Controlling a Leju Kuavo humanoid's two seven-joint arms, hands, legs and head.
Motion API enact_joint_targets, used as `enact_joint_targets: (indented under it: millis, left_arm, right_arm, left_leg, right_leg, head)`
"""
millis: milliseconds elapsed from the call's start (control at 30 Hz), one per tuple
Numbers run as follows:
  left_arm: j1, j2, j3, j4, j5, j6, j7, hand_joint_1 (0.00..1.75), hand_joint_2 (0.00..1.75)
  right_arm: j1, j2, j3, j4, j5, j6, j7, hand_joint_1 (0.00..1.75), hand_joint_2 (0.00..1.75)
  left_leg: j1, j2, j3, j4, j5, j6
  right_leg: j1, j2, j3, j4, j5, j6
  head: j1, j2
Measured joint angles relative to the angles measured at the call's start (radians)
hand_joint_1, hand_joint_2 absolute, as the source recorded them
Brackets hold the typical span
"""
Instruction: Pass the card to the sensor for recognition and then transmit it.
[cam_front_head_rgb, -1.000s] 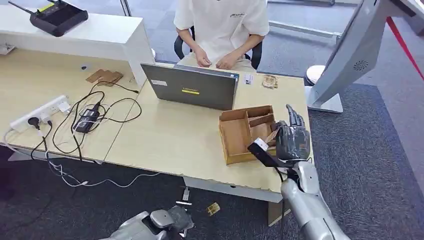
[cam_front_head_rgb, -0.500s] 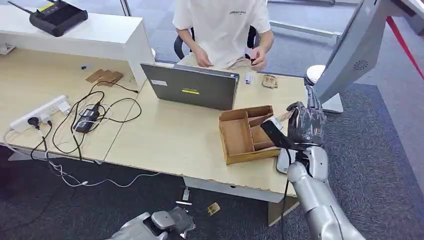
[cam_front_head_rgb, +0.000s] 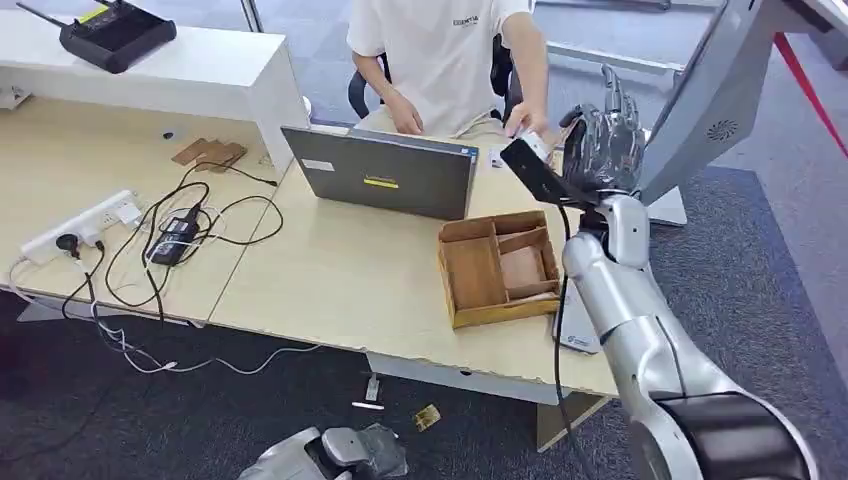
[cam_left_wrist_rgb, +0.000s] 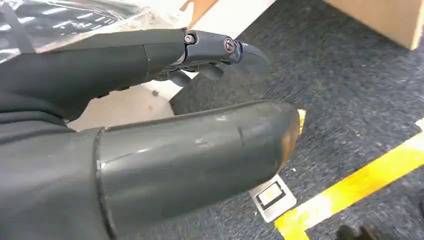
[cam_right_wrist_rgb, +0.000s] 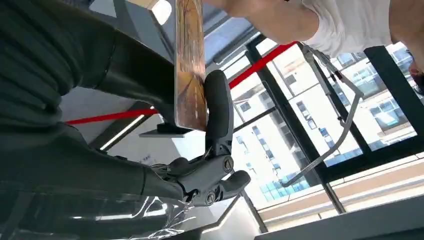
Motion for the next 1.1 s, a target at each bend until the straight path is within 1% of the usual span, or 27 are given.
enact_joint_targets:
  millis: [100,233,467,933,967,1000,1033,1100]
  left_arm:
    - [0.0,-0.01,-0.013,0.0,-0.004,-0.003,-0.009,0.0,0.0]
    - [-0.001,-0.019,-0.03,0.0,-0.004,-0.004,-0.017,0.0,0.0]
    - [-0.002,-0.025,-0.054,0.0,-0.005,-0.01,-0.026,0.0,0.0]
    - [-0.002,-0.028,-0.088,0.0,-0.003,-0.009,-0.031,0.0,0.0]
    - [-0.002,-0.028,-0.09,0.0,-0.003,-0.007,-0.031,0.0,0.0]
    - [-0.002,-0.028,-0.093,0.0,-0.003,-0.006,-0.031,0.0,0.0]
    - [-0.002,-0.028,-0.095,0.0,-0.003,-0.005,-0.031,0.0,0.0]
    - [-0.002,-0.028,-0.098,0.0,-0.003,-0.005,-0.031,0.0,0.0]
  right_arm:
    - [-0.049,0.0,0.006,0.035,0.021,0.029,0.025,1.75,1.75]
    - [-0.079,0.0,0.014,0.074,0.047,0.068,0.059,1.75,1.75]
    - [-0.079,0.0,0.021,0.11,0.06,0.07,0.083,1.75,1.75]
    - [-0.078,-0.002,0.021,0.151,0.061,0.07,0.096,1.73,1.75]
    - [-0.078,-0.002,0.021,0.154,0.063,0.07,0.097,1.36,1.75]
    - [-0.077,-0.002,0.021,0.155,0.063,0.07,0.099,1.36,1.75]
    - [-0.077,-0.002,0.021,0.156,0.063,0.07,0.1,0.02,1.75]
    - [-0.076,-0.002,0.022,0.161,0.065,0.069,0.103,0.0,1.75]
  left_leg:
    - [0.0,0.0,0.0,0.0,0.0,0.0]
    - [0.0,0.0,0.0,0.0,0.0,0.0]
    - [0.0,0.0,0.0,0.0,0.0,0.0]
    - [0.0,0.0,0.0,0.0,0.0,0.0]
    - [0.0,0.0,0.0,0.0,0.0,0.0]
    - [0.0,0.0,0.0,0.0,0.0,0.0]
    - [0.0,0.0,0.0,0.0,0.0,0.0]
    - [0.0,0.0,0.0,0.0,0.0,0.0]
  right_leg:
    - [0.0,0.0,0.0,0.0,0.0,0.0]
    - [0.0,0.0,0.0,0.0,0.0,0.0]
    - [0.0,0.0,0.0,0.0,0.0,0.0]
    - [0.0,0.0,0.0,0.0,0.0,0.0]
    - [0.0,0.0,0.0,0.0,0.0,0.0]
    - [0.0,0.0,0.0,0.0,0.0,0.0]
    - [0.0,0.0,0.0,0.0,0.0,0.0]
    - [0.0,0.0,0.0,0.0,0.0,0.0]
  head:
    - [0.0,0.0]
    - [0.0,0.0]
    - [0.0,0.0]
    - [0.0,0.0]
    - [0.0,0.0]
    - [0.0,0.0]
    - [0.0,0.0]
    - [0.0,0.0]
